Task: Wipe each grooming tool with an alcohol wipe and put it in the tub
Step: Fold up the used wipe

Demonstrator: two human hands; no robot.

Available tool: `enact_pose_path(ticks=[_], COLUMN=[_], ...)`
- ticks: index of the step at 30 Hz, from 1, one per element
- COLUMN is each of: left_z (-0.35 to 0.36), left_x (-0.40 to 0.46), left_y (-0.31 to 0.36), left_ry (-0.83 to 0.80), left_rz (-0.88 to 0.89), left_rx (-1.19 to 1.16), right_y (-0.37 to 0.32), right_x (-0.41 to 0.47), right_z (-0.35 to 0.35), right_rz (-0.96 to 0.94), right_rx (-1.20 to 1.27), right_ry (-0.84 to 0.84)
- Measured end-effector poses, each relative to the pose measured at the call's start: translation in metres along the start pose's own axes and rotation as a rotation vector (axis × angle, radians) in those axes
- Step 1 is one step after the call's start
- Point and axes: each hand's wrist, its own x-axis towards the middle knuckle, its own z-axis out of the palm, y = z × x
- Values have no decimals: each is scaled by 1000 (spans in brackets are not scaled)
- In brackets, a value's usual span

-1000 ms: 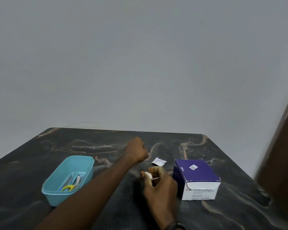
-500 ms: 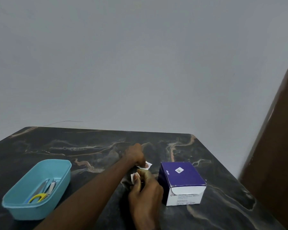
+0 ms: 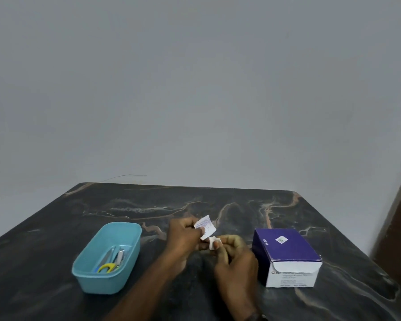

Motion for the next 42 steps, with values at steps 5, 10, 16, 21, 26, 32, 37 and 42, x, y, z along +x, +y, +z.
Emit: enact_pose_path(ticks=[5, 10, 16, 21, 26, 32, 37, 42], left_z=[-15, -16, -19, -20, -19, -20, -19, -17], left_x=[-25, -36, -39, -41, -43, -42, -43, -46], left_y=[-5, -15, -15, -14, -15, -14, -13, -10], left_ry=[8, -75, -149, -168, -181, -139, -135, -120], left_rz=[0, 40, 29, 21, 32, 32, 34, 22], left_rx=[-75, 15, -5, -83, -131, -141, -137, -99], right_y=[2, 5, 2, 3, 5, 7, 3, 2], right_x=[-1, -1, -2, -2, 0, 0, -2, -1], right_z=[1, 5, 2, 3, 2, 3, 2, 1], right_rz=[36, 49, 8, 3, 8, 16, 19, 58], right_rx=[142, 132, 53, 20, 11, 7, 5, 25], right_ry=[-70, -97, -39, -30, -21, -45, -53, -64])
